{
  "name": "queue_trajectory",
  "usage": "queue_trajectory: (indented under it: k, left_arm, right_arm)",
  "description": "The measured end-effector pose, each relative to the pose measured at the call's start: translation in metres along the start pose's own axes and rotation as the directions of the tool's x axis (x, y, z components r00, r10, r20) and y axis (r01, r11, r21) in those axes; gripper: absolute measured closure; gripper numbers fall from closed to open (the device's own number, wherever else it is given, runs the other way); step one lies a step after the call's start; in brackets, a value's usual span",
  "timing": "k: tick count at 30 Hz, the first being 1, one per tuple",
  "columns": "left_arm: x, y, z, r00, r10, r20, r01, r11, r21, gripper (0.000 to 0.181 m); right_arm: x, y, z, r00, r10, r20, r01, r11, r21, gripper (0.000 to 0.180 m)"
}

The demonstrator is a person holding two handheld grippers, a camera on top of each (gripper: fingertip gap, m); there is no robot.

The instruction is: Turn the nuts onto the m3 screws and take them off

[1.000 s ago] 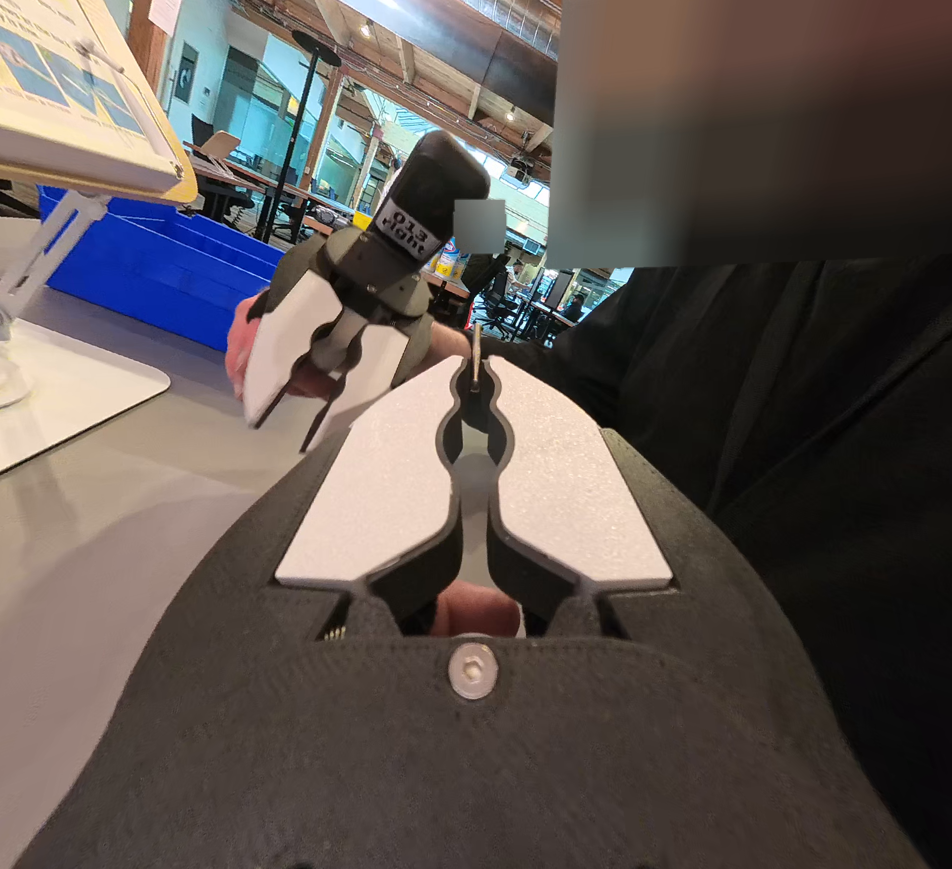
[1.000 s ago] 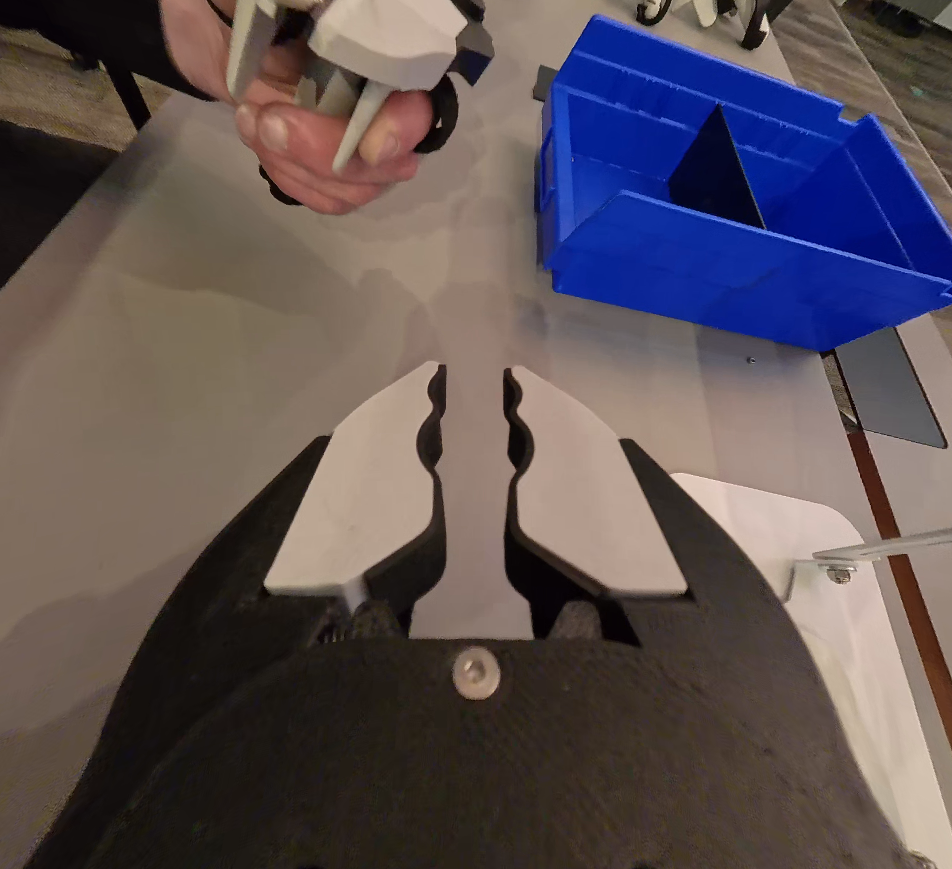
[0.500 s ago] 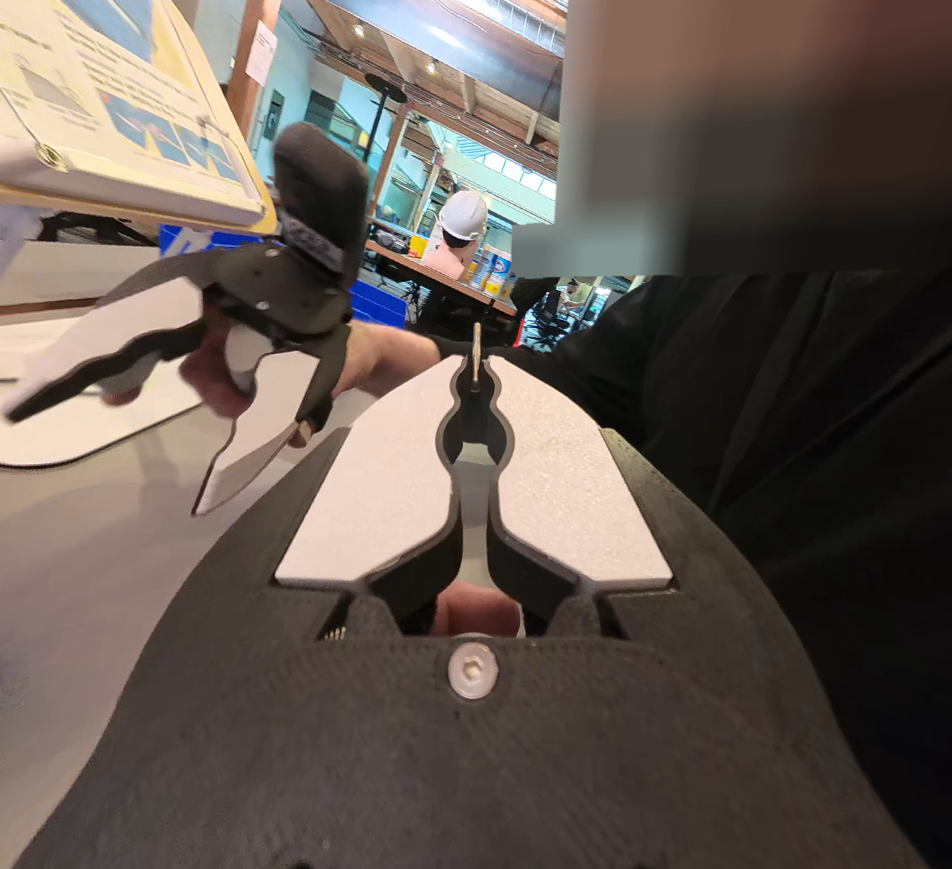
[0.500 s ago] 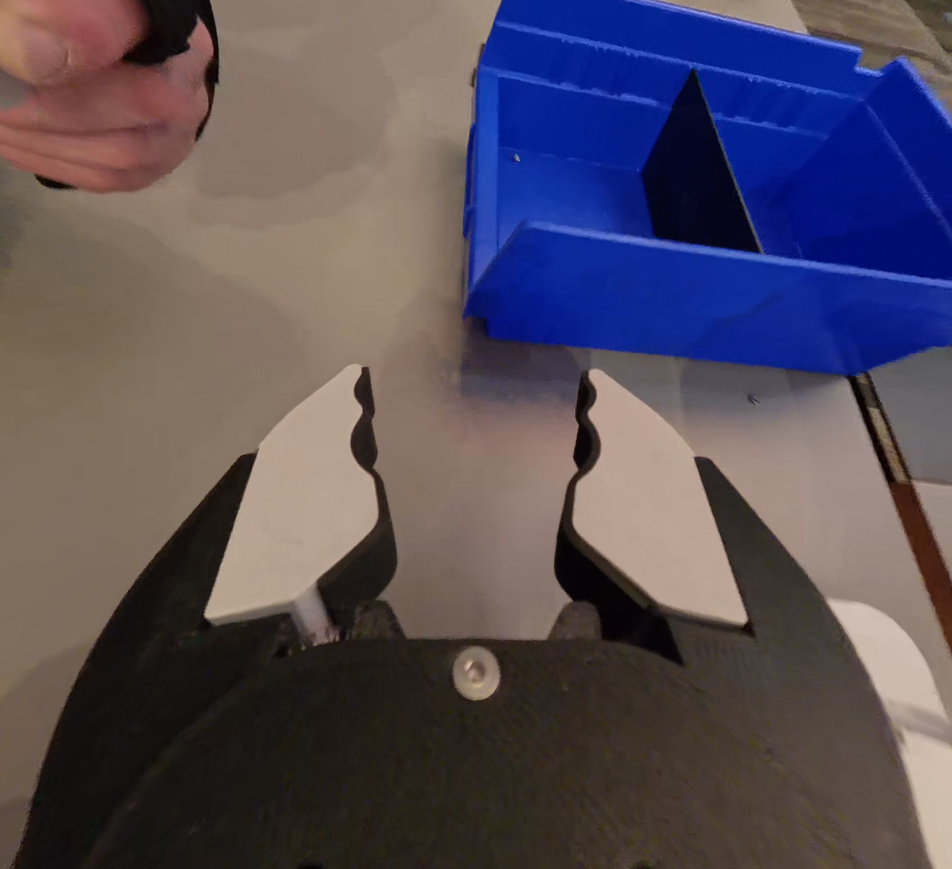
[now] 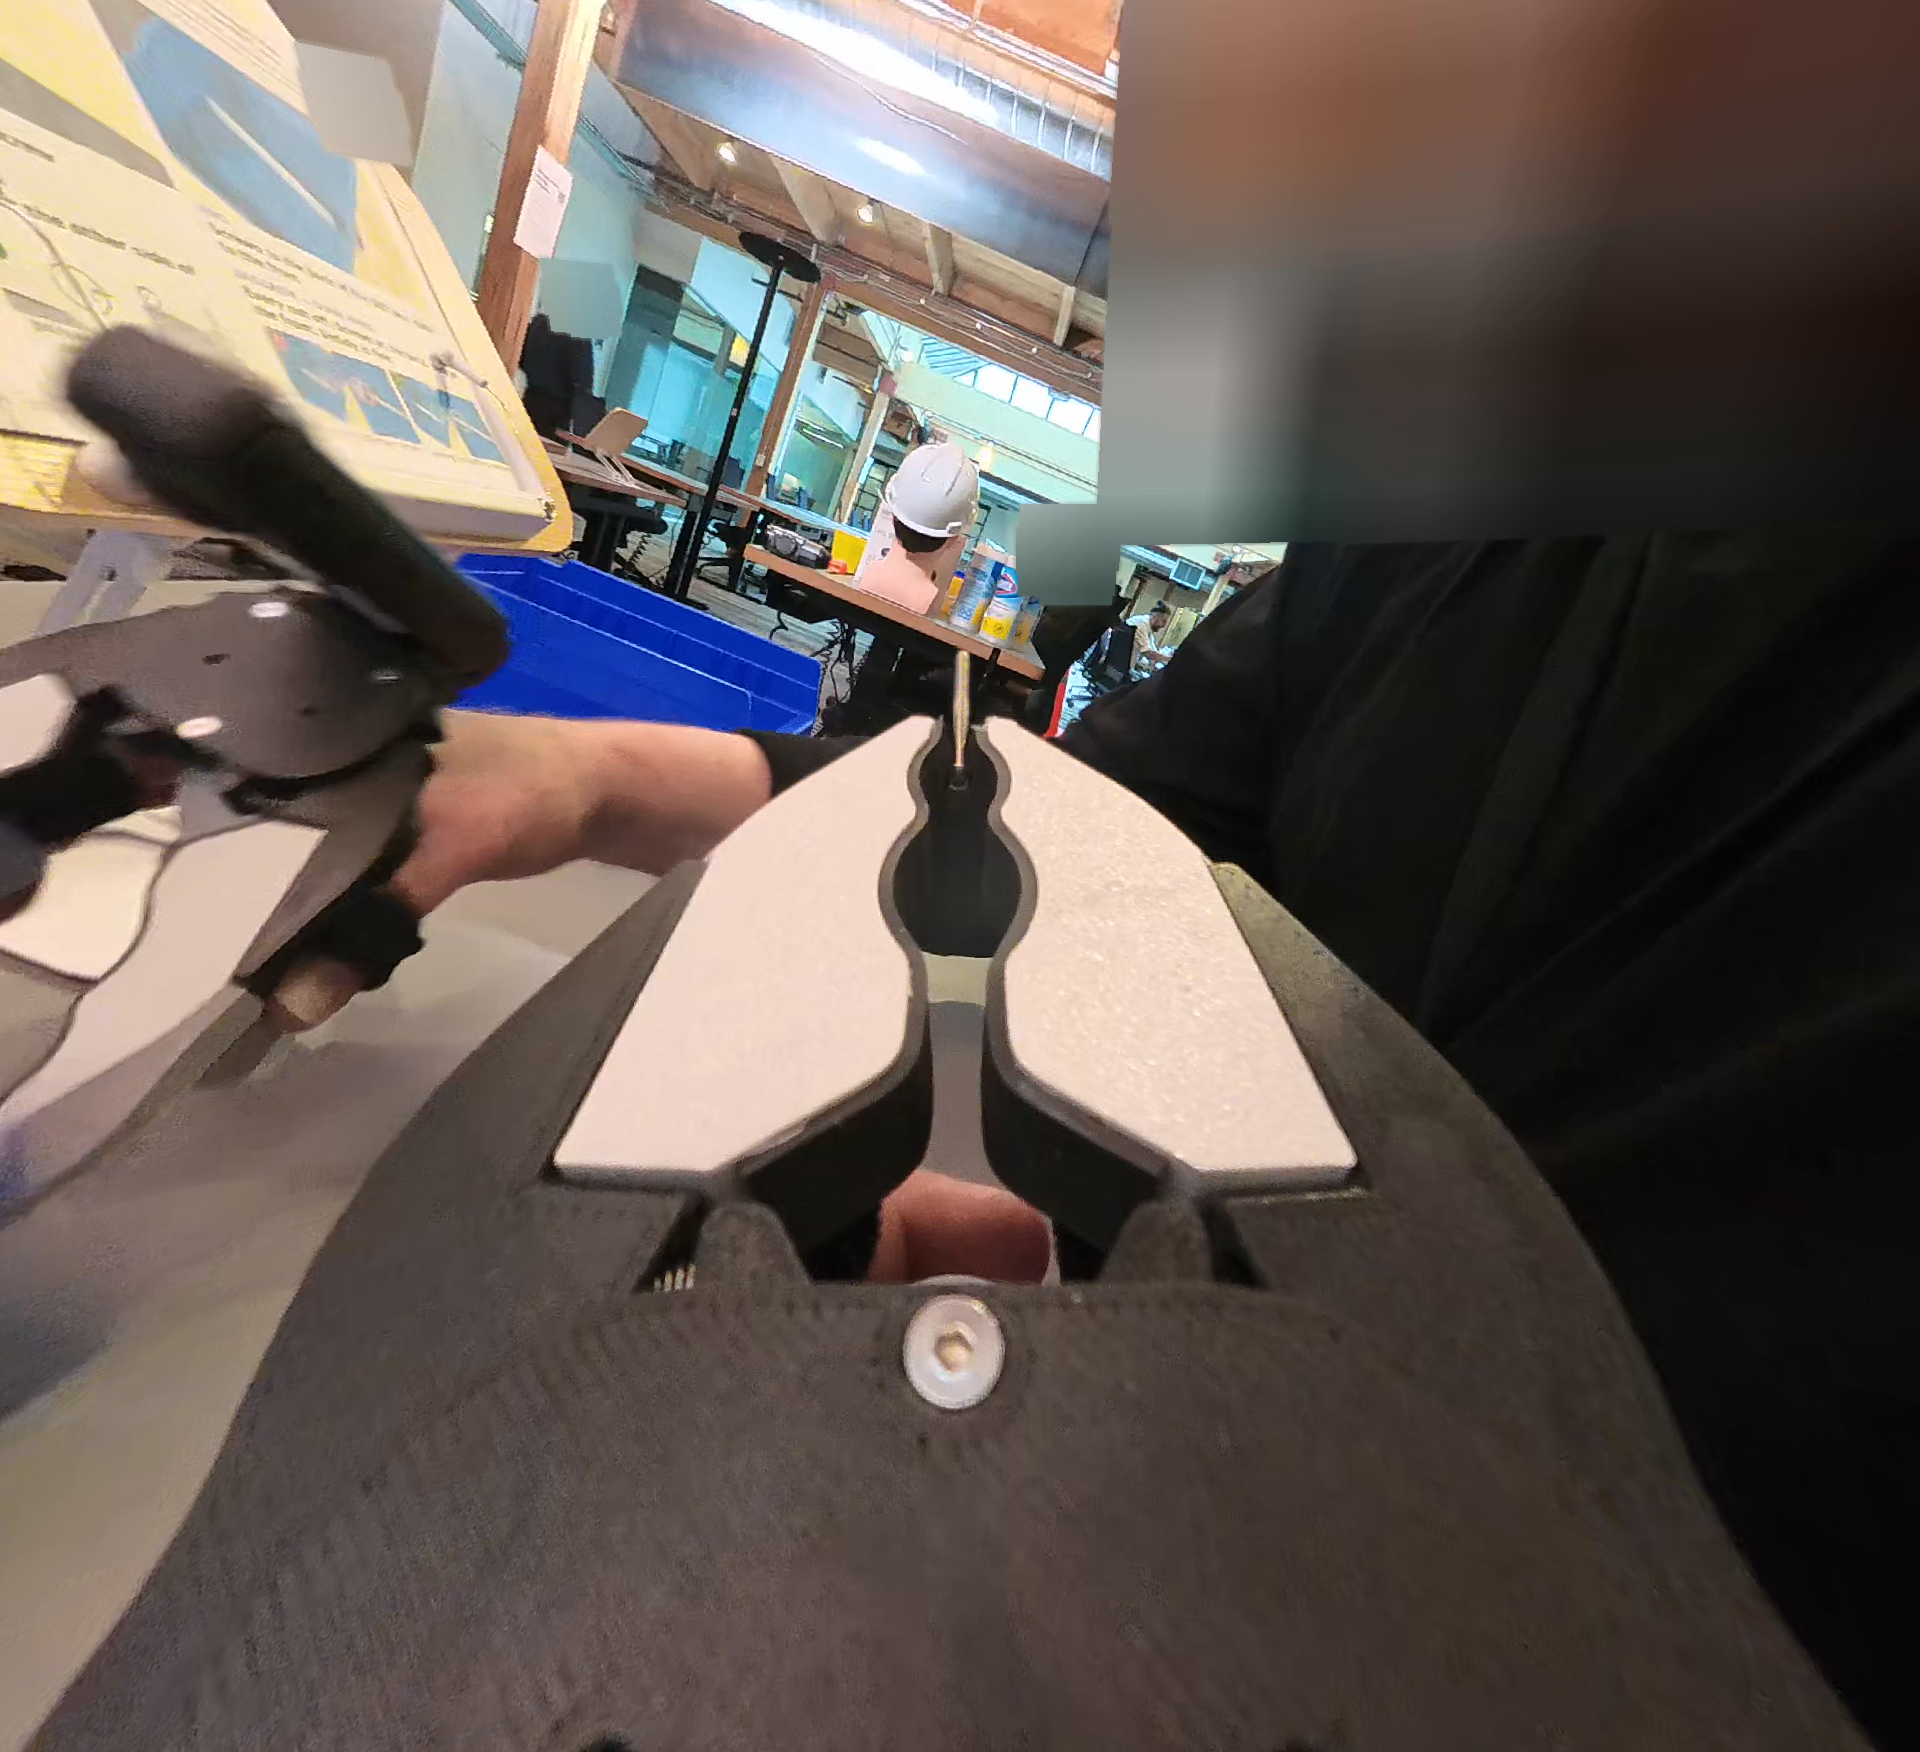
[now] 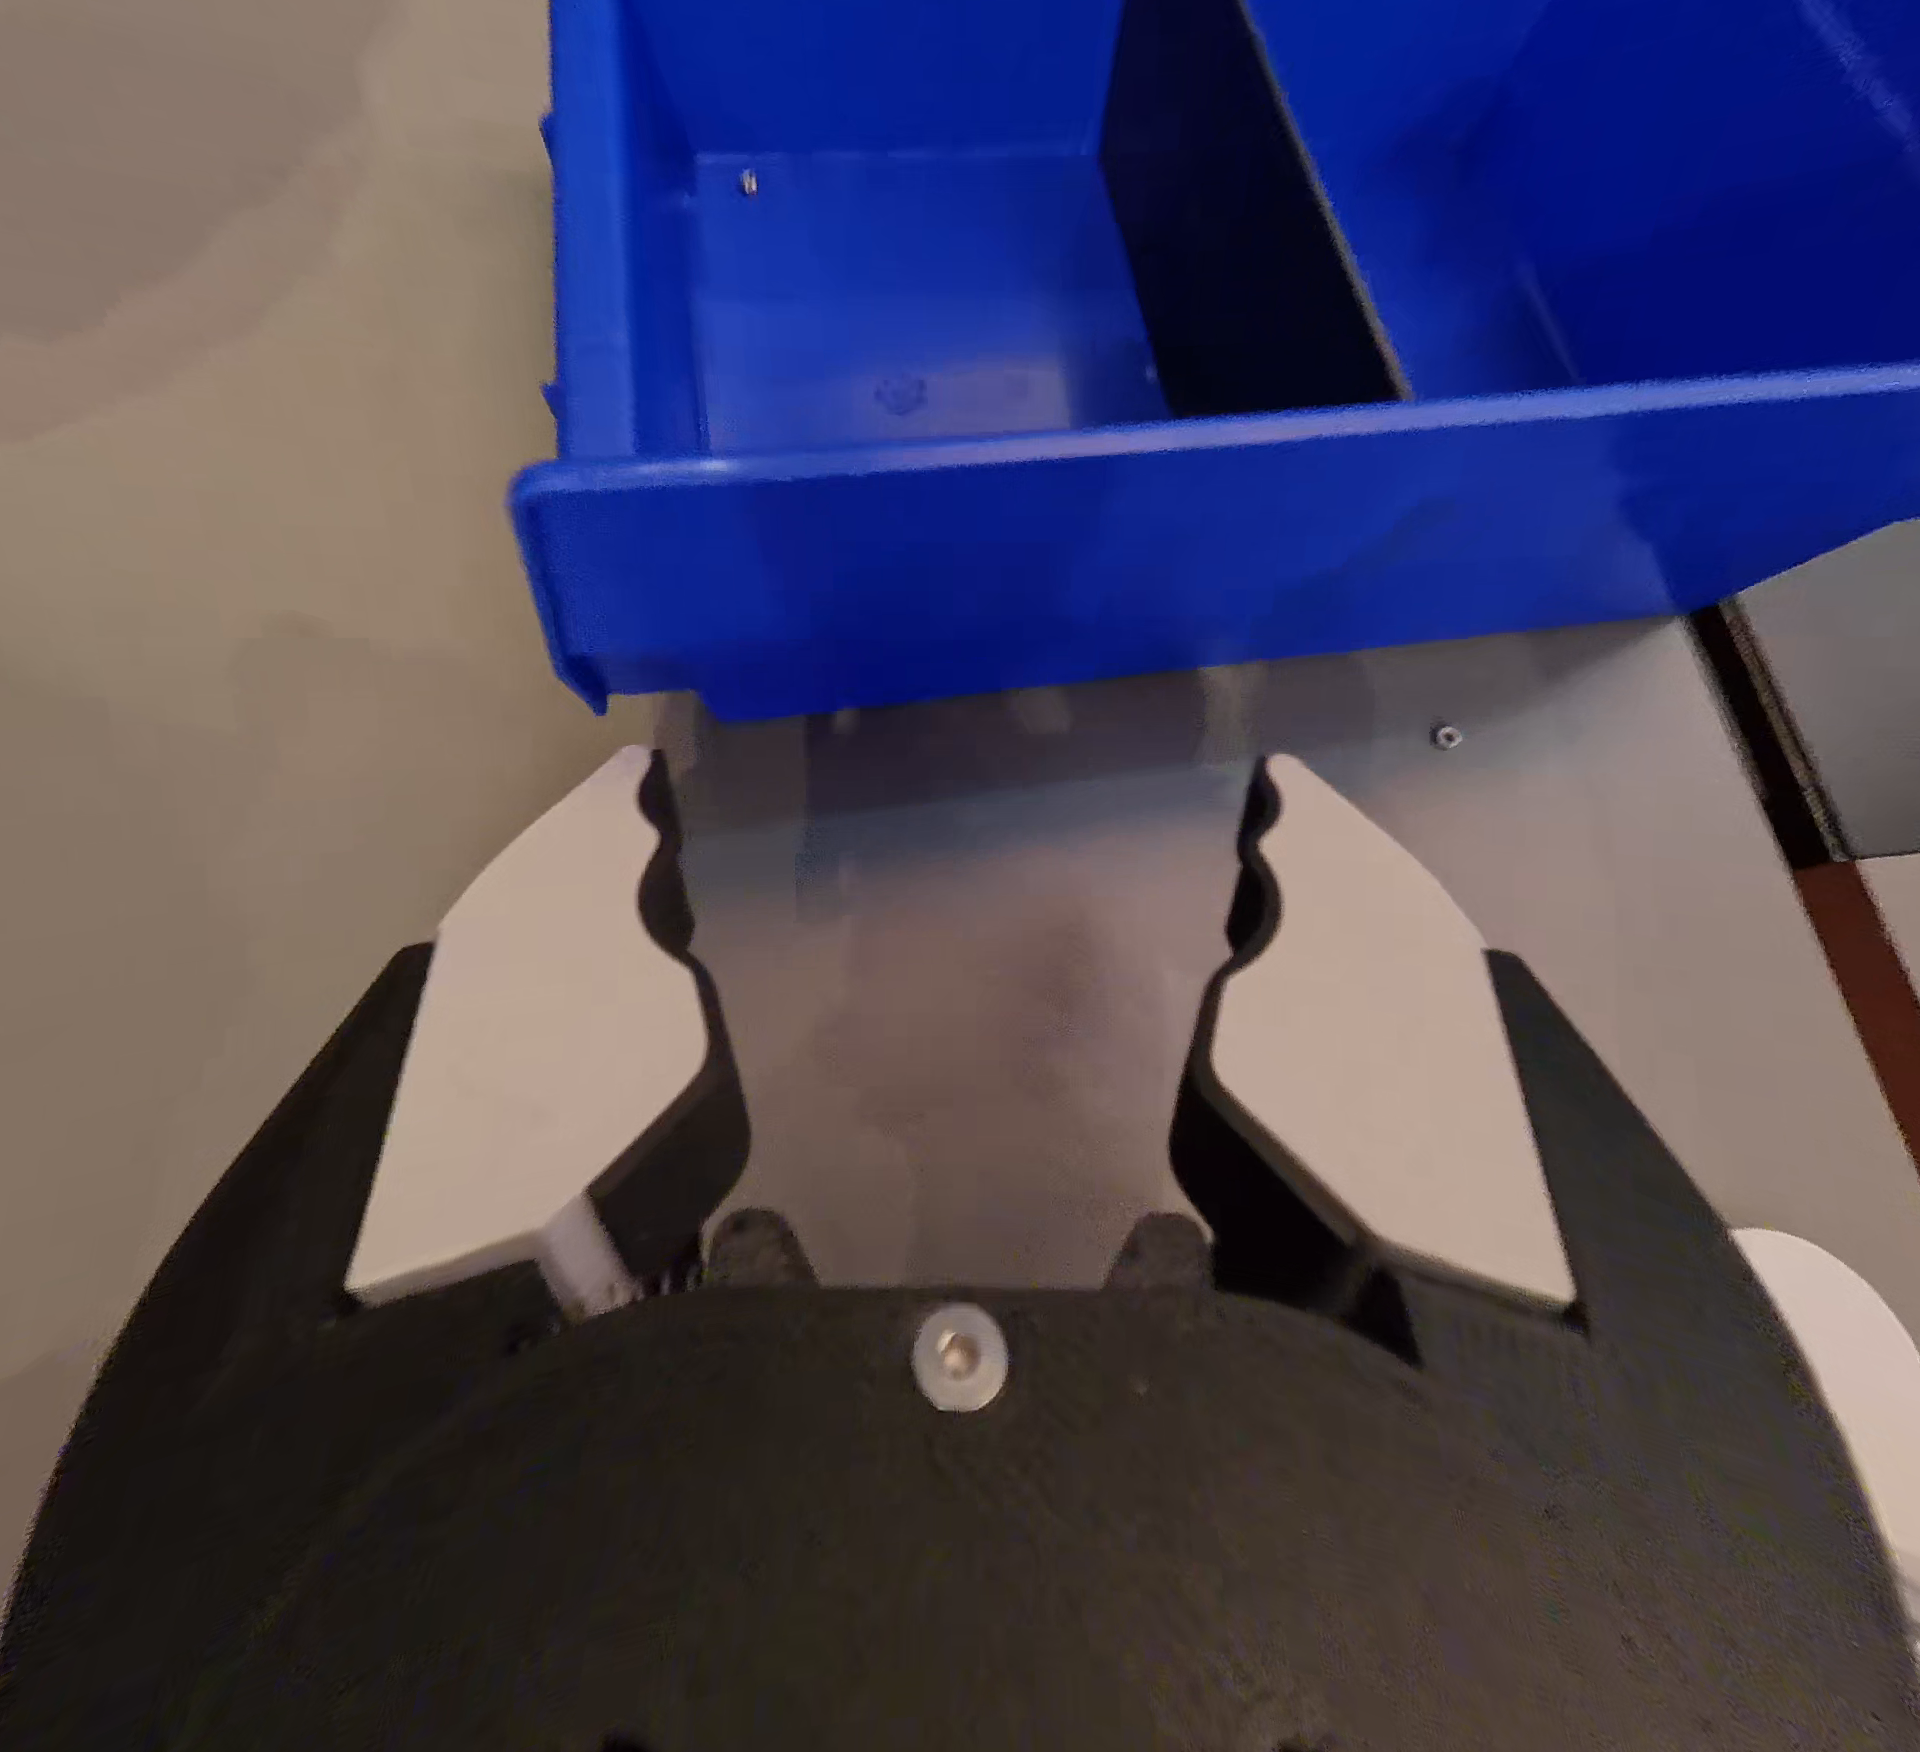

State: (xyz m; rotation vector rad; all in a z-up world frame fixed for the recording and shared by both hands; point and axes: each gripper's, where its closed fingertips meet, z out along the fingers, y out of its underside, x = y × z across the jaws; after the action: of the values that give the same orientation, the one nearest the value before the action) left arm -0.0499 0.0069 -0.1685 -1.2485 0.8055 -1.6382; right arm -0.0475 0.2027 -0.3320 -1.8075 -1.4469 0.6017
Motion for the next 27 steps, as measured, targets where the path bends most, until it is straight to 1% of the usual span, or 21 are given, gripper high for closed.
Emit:
queue_trajectory:
  k: [2,4,9,13,18,21,27]
  left_arm:
    - [0.001,0.001,0.000,1.000,0.001,-0.009,-0.001,1.000,-0.004,0.178]
    - [0.002,-0.001,-0.002,1.000,0.002,-0.014,-0.002,1.000,0.001,0.178]
    - [0.003,-0.009,-0.010,1.000,0.002,-0.020,-0.001,0.999,0.038,0.178]
    - [0.005,-0.013,-0.012,0.999,0.001,-0.032,0.001,0.999,0.053,0.178]
    - [0.008,-0.015,-0.013,0.999,0.000,-0.044,0.003,0.998,0.061,0.178]
    - [0.008,-0.018,-0.015,0.999,-0.001,-0.047,0.005,0.997,0.072,0.178]
    - [0.009,-0.019,-0.016,0.999,0.000,-0.052,0.004,0.997,0.078,0.178]
  right_arm:
    - [0.002,0.008,0.009,1.000,-0.008,0.015,0.009,0.998,-0.062,0.064]
    - [0.006,0.011,0.016,0.999,-0.030,0.016,0.031,0.996,-0.084,0.057]
    - [0.022,0.005,0.029,1.000,0.009,0.016,-0.007,0.997,-0.075,0.053]
    - [0.034,0.007,0.038,0.999,0.031,0.006,-0.031,0.994,-0.106,0.045]
    - [0.038,0.014,0.049,0.997,0.057,0.042,-0.051,0.988,-0.148,0.032]
    - [0.038,0.018,0.054,0.996,0.062,0.069,-0.049,0.984,-0.174,0.032]
    - [0.047,0.020,0.059,0.996,0.065,0.055,-0.054,0.982,-0.181,0.032]
